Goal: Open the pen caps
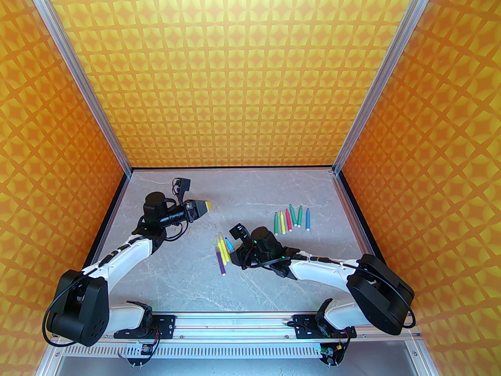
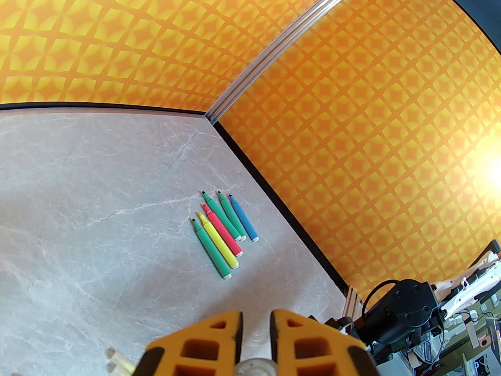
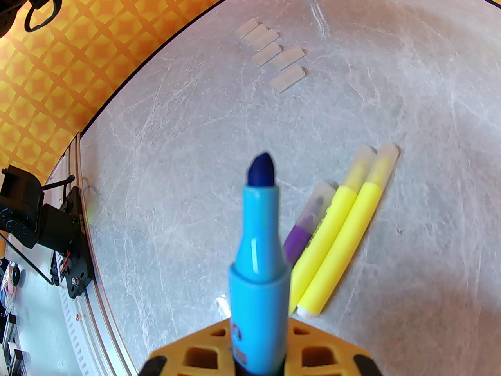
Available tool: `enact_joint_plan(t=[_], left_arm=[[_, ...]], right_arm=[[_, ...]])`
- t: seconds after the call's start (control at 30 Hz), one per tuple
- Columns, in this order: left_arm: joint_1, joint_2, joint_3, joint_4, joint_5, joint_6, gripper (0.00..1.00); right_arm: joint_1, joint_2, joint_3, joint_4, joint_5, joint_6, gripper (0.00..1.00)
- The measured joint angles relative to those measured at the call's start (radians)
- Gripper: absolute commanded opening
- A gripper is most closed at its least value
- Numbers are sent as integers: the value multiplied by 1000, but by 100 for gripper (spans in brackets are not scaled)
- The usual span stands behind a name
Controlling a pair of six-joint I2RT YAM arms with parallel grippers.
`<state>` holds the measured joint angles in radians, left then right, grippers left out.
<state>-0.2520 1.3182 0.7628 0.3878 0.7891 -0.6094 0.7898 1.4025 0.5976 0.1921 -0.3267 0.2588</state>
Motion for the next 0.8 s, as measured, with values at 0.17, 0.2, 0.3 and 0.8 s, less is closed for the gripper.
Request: enact_joint_plan(t=[0.17, 0.2, 0.3, 0.8], left_arm=[[3, -66, 16, -204, -116, 103, 0], [3, -77, 26, -253, -144, 130, 0], [3, -104, 58, -390, -221, 208, 0], [3, -68, 198, -795, -486, 394, 0]], right_arm=[[0, -51, 19, -87, 175, 3, 0], [0, -56, 26, -108, 214, 3, 0], [0, -77, 35, -150, 317, 6, 0], [-53, 24, 227, -334, 628, 17, 0]])
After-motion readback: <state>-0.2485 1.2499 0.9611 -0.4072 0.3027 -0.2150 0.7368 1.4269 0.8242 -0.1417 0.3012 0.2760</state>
